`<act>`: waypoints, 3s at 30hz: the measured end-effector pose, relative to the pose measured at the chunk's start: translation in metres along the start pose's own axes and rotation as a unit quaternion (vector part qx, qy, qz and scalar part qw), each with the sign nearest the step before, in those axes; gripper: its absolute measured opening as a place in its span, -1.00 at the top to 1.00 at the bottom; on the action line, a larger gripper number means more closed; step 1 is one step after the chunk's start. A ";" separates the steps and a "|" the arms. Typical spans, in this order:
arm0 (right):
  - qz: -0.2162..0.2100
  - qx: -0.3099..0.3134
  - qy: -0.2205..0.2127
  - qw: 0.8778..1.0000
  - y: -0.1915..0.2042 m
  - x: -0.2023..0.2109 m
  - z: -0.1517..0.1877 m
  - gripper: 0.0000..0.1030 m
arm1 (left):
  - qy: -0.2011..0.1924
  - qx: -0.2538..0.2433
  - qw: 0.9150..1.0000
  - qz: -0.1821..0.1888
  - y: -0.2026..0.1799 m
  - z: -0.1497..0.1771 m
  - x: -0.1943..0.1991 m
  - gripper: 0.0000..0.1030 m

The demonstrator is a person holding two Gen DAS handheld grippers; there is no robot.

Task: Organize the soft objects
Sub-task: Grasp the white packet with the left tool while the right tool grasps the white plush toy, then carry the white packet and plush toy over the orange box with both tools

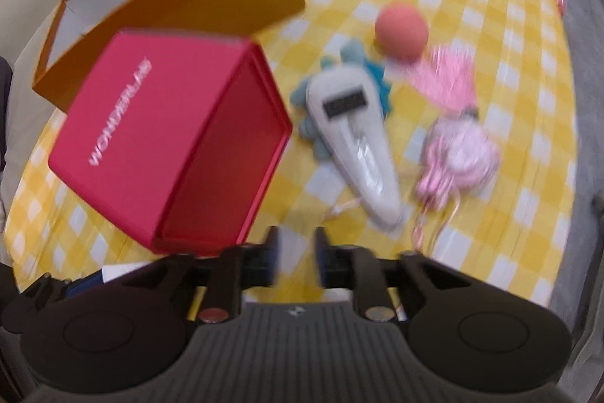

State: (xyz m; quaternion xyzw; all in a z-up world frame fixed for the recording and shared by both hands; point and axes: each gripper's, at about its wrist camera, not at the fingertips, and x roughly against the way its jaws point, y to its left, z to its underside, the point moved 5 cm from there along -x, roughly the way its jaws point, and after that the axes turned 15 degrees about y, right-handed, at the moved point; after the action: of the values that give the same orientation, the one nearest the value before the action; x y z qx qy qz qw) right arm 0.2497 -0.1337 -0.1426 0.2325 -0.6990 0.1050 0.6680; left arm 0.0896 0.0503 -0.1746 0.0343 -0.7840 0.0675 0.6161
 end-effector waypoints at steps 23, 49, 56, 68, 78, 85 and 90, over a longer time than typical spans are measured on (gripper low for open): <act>0.045 0.072 -0.012 0.996 -0.017 -0.043 -0.054 0.62 | -0.004 -0.035 0.999 0.001 -0.004 -0.009 -0.003 -0.82; 0.062 0.152 0.052 0.985 0.096 0.021 0.083 0.66 | -0.046 -0.053 0.997 0.021 0.061 -0.006 0.097 -0.81; 0.068 0.173 0.058 0.981 0.141 0.017 0.065 0.76 | -0.082 -0.031 0.996 0.004 0.110 -0.017 0.137 -0.81; 0.070 0.182 0.085 0.977 0.157 0.038 0.093 0.94 | -0.092 -0.018 0.995 0.030 0.130 -0.025 0.146 -0.81; 0.051 0.210 0.033 0.976 0.213 0.059 0.037 0.94 | -0.111 -0.038 0.993 0.012 0.148 -0.055 0.172 -0.81; 0.054 0.227 0.000 0.972 0.236 0.083 -0.015 0.94 | -0.117 -0.057 0.991 -0.005 0.159 -0.094 0.183 -0.81; 0.065 0.221 -0.018 0.973 0.237 0.099 -0.051 0.94 | -0.127 -0.071 0.989 -0.003 0.164 -0.124 0.183 -0.81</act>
State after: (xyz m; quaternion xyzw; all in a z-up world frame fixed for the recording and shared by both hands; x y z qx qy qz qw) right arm 0.1848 0.0777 -0.0017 0.3308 -0.6842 0.2956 0.5789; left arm 0.1430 0.2365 0.0212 0.0009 -0.8585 0.0051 0.5127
